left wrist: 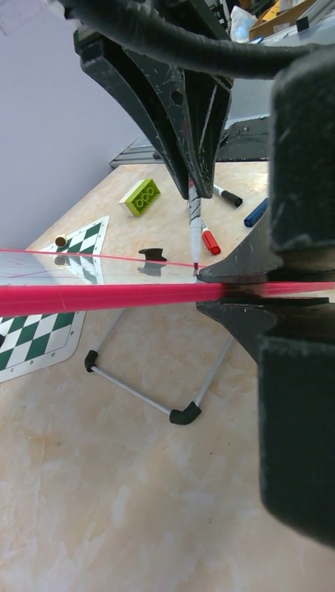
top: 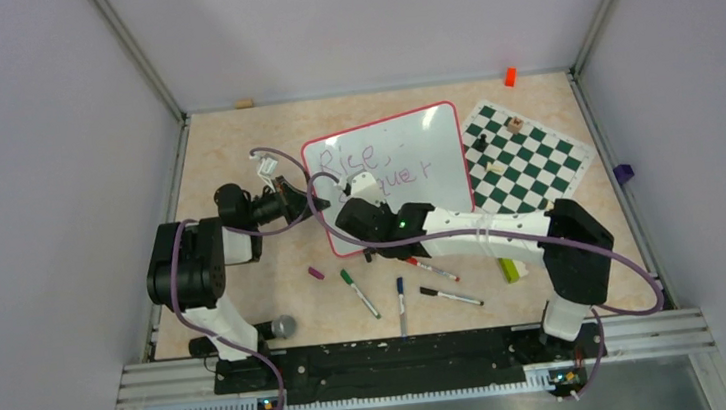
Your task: Write a sentence on the whiteboard
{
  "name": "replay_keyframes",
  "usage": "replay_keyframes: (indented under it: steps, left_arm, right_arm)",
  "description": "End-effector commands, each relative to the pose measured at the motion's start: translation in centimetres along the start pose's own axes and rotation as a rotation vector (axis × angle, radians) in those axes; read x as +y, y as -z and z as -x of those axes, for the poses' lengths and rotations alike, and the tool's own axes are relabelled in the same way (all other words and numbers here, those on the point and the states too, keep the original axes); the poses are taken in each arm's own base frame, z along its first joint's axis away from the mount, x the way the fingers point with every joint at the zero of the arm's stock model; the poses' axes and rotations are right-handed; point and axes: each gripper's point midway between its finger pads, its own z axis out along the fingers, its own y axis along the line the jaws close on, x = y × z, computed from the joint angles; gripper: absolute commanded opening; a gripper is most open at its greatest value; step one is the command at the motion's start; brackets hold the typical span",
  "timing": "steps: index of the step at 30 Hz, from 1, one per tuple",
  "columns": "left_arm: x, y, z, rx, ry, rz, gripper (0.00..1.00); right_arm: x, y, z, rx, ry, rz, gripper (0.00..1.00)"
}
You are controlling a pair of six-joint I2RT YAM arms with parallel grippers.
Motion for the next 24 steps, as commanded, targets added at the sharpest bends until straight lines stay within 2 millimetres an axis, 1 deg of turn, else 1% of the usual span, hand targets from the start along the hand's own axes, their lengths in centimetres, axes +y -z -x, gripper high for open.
replay_keyframes:
  steps: [1,5,11,15,18,24]
  left_arm:
    - [0.0,0.0,0.2,0.004,-0.127,-0.040,0.00]
    - [-0.1,0.1,0.3,0.001,-0.125,-0.046,0.00]
    - [-0.2,0.2,0.3,-0.003,-0.123,-0.054,0.00]
    - [-0.2,0.2,0.3,-0.006,-0.123,-0.057,0.00]
    - [-0.3,0.2,0.4,-0.007,-0.122,-0.060,0.00]
    - [-0.3,0.3,0.4,-0.009,-0.121,-0.063,0.00]
  right_arm:
    - [0.5,0.2,-0.7,0.018,-0.013,0.027,0.00]
    - [0.5,0.4,-0.4,0.013,-0.018,0.028,0.00]
    - [0.4,1.9,2.1,-0.051,-0.040,0.049,0.00]
    - [0.5,2.4,3.4,-0.085,-0.034,0.064,0.00]
    - [0.7,2.5,4.1,-0.100,-0.028,0.068,0.00]
    - [1.1,2.3,4.6,-0.111,-0.020,0.071,0.00]
